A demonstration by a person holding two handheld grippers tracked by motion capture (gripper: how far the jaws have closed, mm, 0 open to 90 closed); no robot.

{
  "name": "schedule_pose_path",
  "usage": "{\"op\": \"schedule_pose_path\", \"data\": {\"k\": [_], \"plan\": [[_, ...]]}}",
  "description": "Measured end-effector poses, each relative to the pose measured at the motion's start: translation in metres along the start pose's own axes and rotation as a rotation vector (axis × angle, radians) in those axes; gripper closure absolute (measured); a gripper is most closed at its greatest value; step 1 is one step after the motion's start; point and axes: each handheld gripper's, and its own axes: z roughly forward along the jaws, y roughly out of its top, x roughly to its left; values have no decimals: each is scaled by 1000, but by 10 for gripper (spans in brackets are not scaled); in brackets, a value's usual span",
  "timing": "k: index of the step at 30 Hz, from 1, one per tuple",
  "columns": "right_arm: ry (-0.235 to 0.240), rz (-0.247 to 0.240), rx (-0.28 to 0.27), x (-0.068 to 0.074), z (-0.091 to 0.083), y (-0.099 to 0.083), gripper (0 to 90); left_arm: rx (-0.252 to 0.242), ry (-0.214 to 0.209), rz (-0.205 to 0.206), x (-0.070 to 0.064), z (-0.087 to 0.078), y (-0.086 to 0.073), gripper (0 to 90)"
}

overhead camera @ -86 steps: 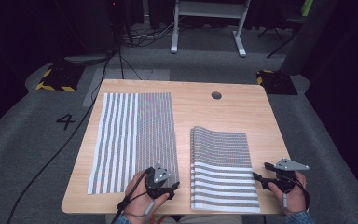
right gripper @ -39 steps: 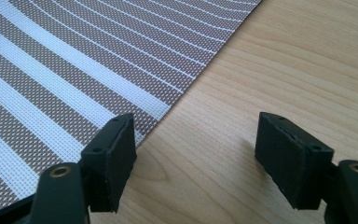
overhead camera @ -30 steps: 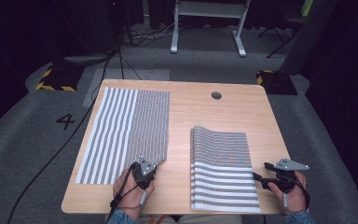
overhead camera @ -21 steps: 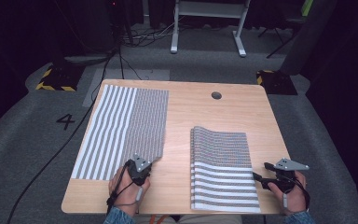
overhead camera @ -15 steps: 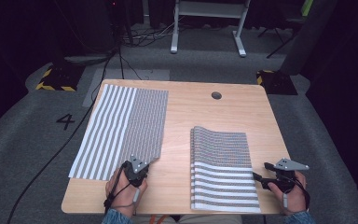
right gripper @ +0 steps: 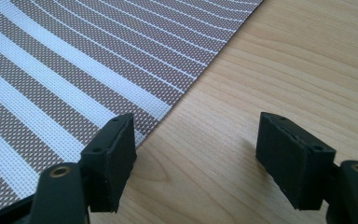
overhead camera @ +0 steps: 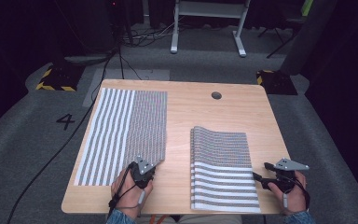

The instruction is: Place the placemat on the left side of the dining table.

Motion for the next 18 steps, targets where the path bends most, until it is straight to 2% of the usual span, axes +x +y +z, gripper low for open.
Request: {"op": "schedule_pose_path", "data": {"k": [4,6,7,10,13,14,18], "plan": [[0,-1,0,0,0,0,287,-5,3,-2,1,1,1,827],[0,-1,0,0,0,0,287,-17,-7,-5,1,2,0,788],[0,0,0,0,0,0,287,-17,-6,-8,1,2,1,746],[0,-1,0,0,0,0,287,-37,-54,-34,-3,-3,2,563],[0,-1,0,0,0,0,286,-106,-47,-51,-2,-13,9,484],[0,-1,0,0,0,0,286,-110,-32,-45,0,-13,10,488],[0,0,0,0,0,0,286,-17,21,-1,2,-2,3,519]]}}
